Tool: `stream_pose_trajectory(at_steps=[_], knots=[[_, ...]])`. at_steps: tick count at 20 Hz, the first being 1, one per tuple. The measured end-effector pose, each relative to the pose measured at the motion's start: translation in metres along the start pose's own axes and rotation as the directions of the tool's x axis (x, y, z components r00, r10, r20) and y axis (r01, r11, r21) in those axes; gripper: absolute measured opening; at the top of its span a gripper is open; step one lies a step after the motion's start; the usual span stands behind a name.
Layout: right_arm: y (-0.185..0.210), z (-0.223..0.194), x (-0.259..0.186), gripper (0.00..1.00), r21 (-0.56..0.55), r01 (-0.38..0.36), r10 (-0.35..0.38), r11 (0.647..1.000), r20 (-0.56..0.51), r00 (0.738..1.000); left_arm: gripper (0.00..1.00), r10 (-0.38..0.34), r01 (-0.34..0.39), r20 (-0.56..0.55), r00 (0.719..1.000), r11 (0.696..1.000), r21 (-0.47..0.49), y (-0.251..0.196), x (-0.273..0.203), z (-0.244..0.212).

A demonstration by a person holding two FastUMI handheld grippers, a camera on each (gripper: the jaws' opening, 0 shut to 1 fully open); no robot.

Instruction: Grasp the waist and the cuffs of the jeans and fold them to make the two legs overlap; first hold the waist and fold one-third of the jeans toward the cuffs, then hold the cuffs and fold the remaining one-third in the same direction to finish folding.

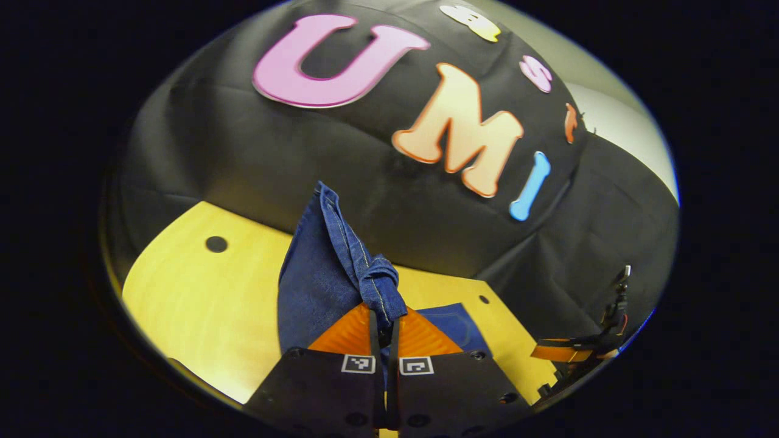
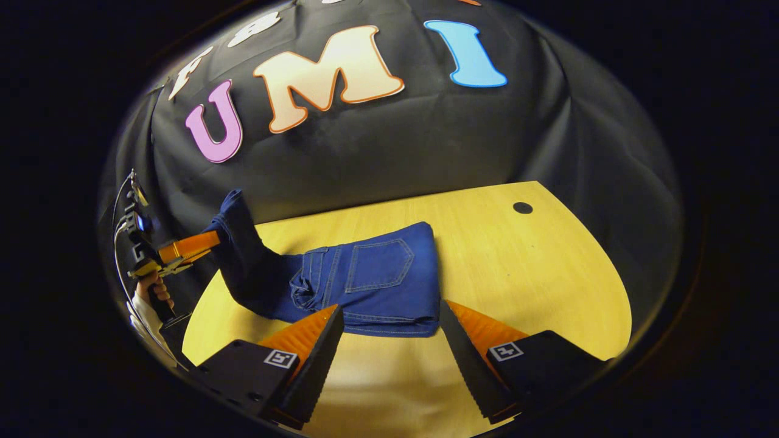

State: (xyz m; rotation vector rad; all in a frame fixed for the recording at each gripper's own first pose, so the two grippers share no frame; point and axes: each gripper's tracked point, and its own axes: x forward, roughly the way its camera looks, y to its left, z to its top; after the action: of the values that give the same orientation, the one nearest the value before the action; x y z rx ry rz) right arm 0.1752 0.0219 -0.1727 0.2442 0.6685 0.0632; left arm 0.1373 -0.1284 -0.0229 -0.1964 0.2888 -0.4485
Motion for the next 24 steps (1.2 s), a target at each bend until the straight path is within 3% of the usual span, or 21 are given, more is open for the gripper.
stream_pose_trajectory(at_steps=[1,2,3,4,11,15,19,24], knots=[[-0.008,0.000,-0.005,1.00,0.003,0.001,-0.001,1.000,0.003,1.000,0.00,-0.025,0.025,0.000,1.000,1.000,0.001,-0.021,0.013,0.000],[-0.018,0.000,-0.010,0.94,0.006,0.003,-0.003,1.000,0.006,1.000,0.00,-0.049,0.049,-0.002,0.999,0.999,0.001,-0.041,0.023,0.000],[-0.025,0.000,-0.014,1.00,0.010,0.003,-0.003,1.000,0.007,1.000,0.00,-0.069,0.069,-0.006,0.998,0.998,0.003,-0.060,0.034,-0.003],[-0.034,-0.001,-0.019,0.98,0.013,0.001,-0.001,1.000,0.006,1.000,0.00,-0.081,0.081,-0.010,0.997,0.997,0.010,-0.075,0.045,-0.006],[-0.097,-0.004,-0.035,0.98,0.027,0.023,-0.023,0.999,0.004,1.000,0.00,-0.089,0.098,-0.093,0.992,0.990,0.099,-0.149,0.127,-0.036],[-0.117,-0.006,-0.037,0.98,0.032,0.019,-0.019,0.999,-0.003,1.000,0.00,-0.052,0.088,-0.181,0.982,0.977,0.192,-0.168,0.150,-0.093],[-0.129,-0.006,-0.035,0.98,0.044,0.011,-0.011,0.999,-0.005,1.000,0.00,-0.004,0.091,-0.269,0.963,0.946,0.312,-0.167,0.147,-0.168],[-0.137,-0.017,-0.035,0.98,0.020,0.004,-0.003,1.000,-0.034,0.999,0.02,0.096,0.029,-0.283,0.954,0.912,0.409,-0.154,0.145,-0.216]])
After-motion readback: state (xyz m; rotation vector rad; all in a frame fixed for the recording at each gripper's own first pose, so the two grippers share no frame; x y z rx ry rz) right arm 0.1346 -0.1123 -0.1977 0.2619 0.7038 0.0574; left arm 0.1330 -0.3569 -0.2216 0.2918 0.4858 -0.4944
